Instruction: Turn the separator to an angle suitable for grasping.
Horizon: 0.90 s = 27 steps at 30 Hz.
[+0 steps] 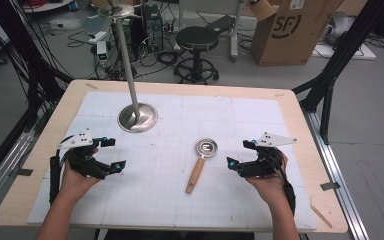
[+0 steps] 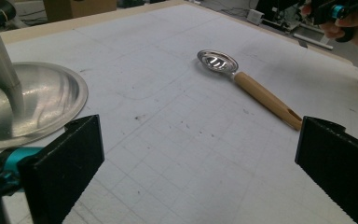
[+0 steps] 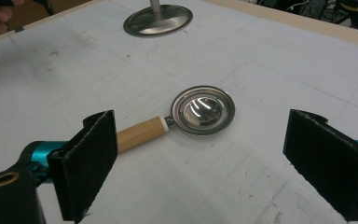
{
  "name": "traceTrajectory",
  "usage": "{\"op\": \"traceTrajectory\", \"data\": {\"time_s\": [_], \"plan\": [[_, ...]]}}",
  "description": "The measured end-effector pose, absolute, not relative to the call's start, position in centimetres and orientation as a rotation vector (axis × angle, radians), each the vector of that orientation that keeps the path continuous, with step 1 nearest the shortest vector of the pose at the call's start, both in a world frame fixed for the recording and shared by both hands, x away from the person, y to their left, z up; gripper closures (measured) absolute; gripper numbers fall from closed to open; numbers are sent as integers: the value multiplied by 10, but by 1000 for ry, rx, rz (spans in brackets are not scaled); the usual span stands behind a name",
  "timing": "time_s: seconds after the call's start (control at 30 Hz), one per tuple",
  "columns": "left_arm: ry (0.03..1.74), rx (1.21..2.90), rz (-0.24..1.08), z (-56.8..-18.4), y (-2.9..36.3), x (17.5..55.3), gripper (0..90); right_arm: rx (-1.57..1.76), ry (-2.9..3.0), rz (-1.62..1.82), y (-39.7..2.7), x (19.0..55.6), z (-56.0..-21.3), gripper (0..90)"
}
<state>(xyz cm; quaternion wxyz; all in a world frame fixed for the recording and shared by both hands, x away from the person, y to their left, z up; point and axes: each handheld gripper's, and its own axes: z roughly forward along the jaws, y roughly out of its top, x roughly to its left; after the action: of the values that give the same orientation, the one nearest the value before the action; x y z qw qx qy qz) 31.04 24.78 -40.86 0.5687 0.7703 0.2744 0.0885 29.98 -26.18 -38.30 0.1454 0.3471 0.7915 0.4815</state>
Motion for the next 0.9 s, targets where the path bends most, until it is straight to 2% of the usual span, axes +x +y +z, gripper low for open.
{"op": "traceTrajectory", "data": {"time_s": [0.43, 0.5, 0.53, 0.83, 0.9], "plan": [[646, 1795, 212, -409, 248, 312, 17, 983, 2361, 1295, -257, 299, -390, 92], [645, 1803, 219, -409, 247, 312, 17, 982, 2370, 1292, -257, 299, -390, 125], [636, 1802, 230, -408, 247, 311, 17, 967, 2385, 1303, -256, 299, -390, 174], [637, 1810, 234, -408, 246, 311, 17, 944, 2433, 1244, -249, 300, -396, 266], [634, 1811, 236, -408, 245, 311, 17, 919, 2450, 1248, -247, 300, -396, 319]]}}
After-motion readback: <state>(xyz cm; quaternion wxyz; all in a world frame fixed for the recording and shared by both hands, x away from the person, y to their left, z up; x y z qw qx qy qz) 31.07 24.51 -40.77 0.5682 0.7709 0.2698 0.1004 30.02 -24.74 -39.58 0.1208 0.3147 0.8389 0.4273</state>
